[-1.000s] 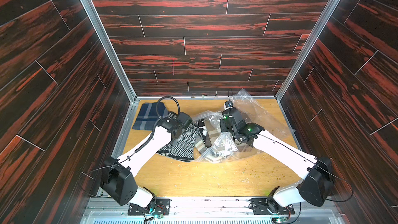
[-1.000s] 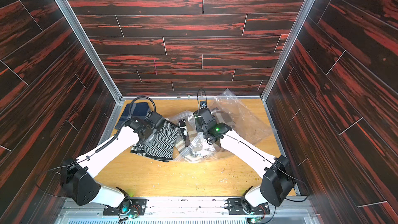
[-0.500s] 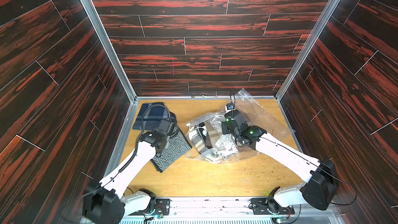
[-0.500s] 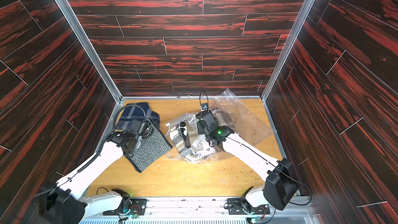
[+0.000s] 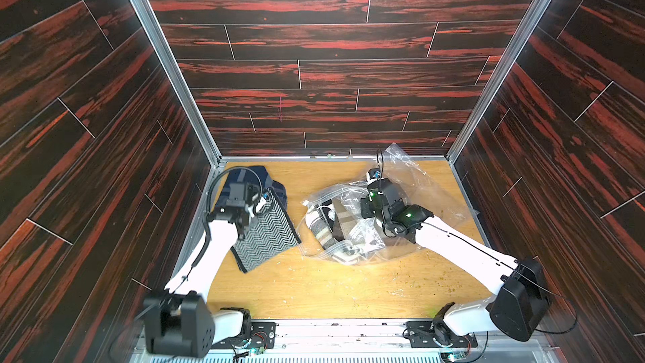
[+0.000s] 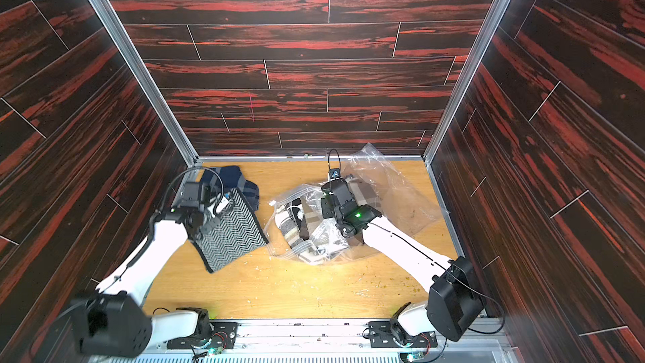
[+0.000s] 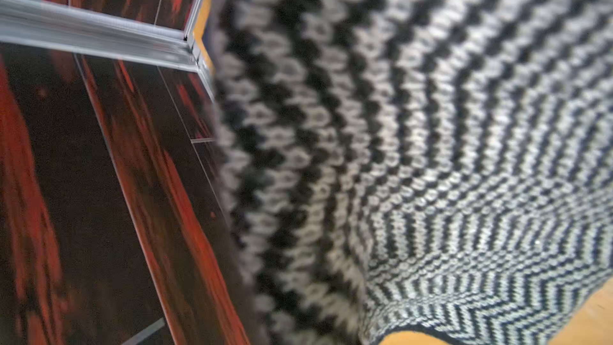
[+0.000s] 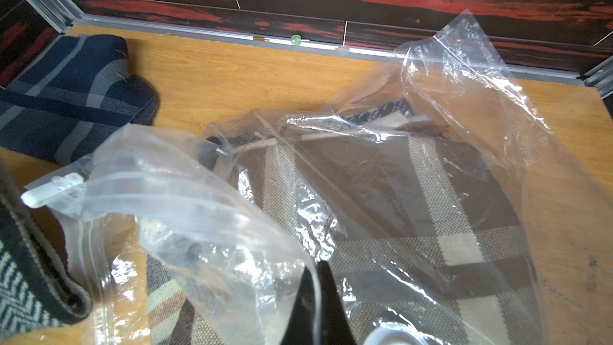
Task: Take the scarf out of the vacuum bag
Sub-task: Place the scarf at the corner of the board.
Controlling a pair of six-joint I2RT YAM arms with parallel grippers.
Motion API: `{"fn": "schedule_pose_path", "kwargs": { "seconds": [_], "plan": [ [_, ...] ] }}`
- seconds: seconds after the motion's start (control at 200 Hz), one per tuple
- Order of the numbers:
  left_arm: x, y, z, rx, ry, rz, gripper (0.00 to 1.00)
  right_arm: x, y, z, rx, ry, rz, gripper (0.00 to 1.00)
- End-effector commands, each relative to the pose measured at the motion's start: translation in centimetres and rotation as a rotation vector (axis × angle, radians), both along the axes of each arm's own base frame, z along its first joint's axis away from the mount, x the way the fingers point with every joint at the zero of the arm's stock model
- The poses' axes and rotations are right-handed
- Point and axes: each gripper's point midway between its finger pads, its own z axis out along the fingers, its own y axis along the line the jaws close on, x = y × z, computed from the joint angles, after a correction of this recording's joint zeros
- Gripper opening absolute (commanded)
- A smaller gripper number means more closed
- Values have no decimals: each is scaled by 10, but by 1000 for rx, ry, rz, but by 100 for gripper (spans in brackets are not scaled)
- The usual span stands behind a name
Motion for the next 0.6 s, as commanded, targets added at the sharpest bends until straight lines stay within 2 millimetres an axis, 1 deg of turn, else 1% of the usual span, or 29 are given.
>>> {"fn": "schedule_pose_path", "kwargs": {
  "seconds": [0.0,0.085,0.16,0.286,0.356,0.481,0.596],
  "plan": [
    [33,6,23,15,-71,-87,0,-3,-4,-1,18,12,11,0],
    [48,14,23,32,-95,-99,0,-2,-3,-4,29,21,16,0],
    [61,26,22,49,-119,-84,0,-1,0,-8,54,34,27,0],
    [77,38,11,54,-109,-93,0,-1,2,-13,61,52,31,0],
    [84,39,3,56,-104,-115,0,0,3,-13,61,52,34,0],
    [88,29,-11,75,-68,-246,0,1,1,-13,54,55,38,0],
    [95,31,-10,127,-88,-293,0,3,-1,-15,61,64,44,0]
  ]
}}
